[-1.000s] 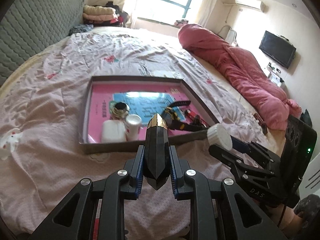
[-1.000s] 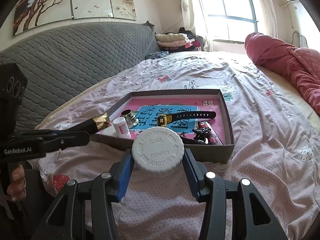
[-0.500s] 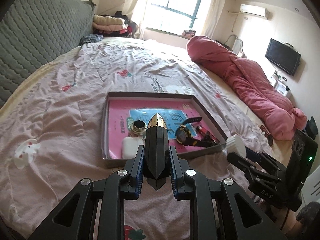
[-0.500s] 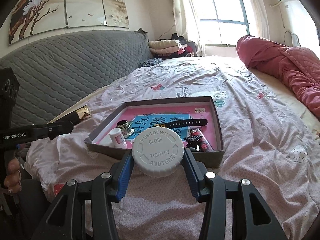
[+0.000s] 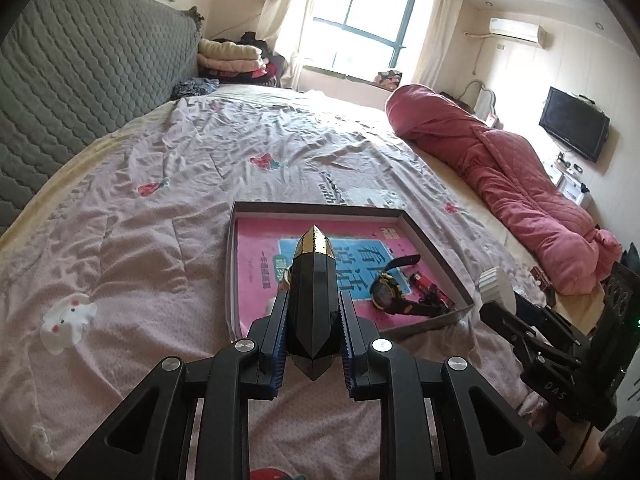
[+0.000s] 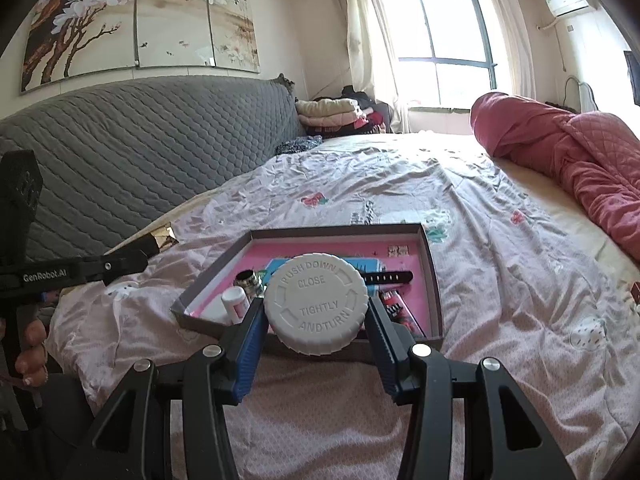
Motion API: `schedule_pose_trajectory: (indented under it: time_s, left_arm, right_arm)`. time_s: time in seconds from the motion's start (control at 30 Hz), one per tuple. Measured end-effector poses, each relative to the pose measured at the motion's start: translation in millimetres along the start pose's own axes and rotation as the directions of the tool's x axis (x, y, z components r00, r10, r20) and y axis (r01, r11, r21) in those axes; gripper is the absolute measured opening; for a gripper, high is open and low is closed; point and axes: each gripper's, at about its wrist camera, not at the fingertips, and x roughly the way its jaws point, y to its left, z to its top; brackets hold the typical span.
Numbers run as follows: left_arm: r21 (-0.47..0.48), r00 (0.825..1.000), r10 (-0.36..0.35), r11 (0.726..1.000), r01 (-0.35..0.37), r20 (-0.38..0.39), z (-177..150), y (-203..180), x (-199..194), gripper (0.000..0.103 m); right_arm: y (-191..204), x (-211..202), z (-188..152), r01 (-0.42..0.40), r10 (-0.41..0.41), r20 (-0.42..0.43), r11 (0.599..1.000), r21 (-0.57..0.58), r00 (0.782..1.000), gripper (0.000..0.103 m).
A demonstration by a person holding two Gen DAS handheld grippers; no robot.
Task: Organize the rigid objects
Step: 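Lift the black tube with the left gripper while the right carries the white cap toward the tray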
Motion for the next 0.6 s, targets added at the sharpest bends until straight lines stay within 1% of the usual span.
schedule_pose_trajectory:
  time_s: [0.27,0.43,0.6]
  left_arm:
    - [-0.011,1.0,0.004,1.0,-0.004,0.019,13,6,10,0.023]
    - [-0.031,1.0,0.006,1.0,-0.006,0.014,19,13,20,0.023]
    - [-0.042,1.0,0.01,0.999,-0.009,0.007,21,18,32,0.023]
  right_arm:
    - [6,4,13,0.02,-0.019,0.033,1.0,-0.013,0.999,0.049]
    - [5,8,19,0.038,-0.037,0.048,0.999,-0.012,0.998,0.049]
    - [7,15,24,0.039,-0.038,0.053,0.999,-0.014,0.998,0.049]
